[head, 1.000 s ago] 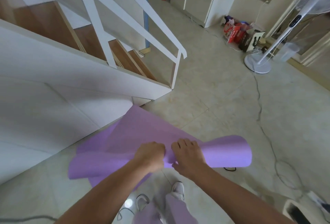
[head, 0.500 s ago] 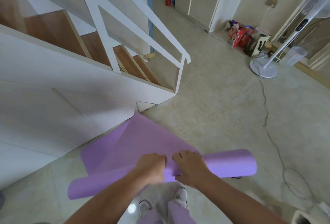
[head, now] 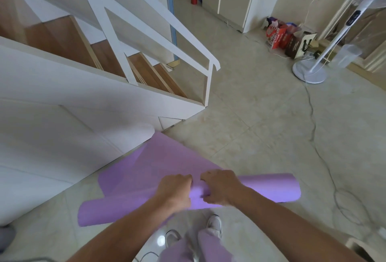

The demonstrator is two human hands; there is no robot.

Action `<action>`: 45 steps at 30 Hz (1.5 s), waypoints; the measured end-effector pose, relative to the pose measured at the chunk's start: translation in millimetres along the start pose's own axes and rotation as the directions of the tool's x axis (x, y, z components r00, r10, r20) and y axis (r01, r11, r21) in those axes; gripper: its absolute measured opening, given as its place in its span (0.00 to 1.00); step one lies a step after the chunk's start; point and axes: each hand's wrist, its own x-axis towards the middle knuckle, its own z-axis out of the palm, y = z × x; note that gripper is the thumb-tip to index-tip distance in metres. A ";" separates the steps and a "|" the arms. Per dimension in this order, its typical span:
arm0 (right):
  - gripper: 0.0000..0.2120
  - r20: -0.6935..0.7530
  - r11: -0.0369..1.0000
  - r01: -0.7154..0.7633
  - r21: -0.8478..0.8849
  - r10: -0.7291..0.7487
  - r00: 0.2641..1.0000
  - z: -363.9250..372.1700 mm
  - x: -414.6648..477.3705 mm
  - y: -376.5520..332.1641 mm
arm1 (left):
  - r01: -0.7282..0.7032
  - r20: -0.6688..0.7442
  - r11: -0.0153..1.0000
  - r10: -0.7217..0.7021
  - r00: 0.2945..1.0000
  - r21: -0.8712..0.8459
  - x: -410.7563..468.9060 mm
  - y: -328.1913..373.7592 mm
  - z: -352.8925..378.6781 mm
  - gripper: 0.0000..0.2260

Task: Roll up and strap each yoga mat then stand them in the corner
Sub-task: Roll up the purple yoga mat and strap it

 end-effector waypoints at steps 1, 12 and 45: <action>0.23 -0.053 0.998 0.011 -0.067 -0.014 0.998 3.4 -1.2 0.1 | 0.015 0.040 0.997 -0.012 0.999 -0.075 2.2 -1.2 -2.5 0.12; 0.16 0.135 0.991 -0.030 0.131 0.012 0.991 -8.5 -2.6 8.3 | -0.109 -0.102 0.986 0.122 0.987 0.123 -5.8 7.6 -3.4 0.20; 0.37 0.007 0.999 0.014 0.046 -0.015 1.000 -33.2 -9.9 23.8 | -0.027 0.052 1.000 0.027 0.998 -0.005 8.9 1.4 -56.5 0.23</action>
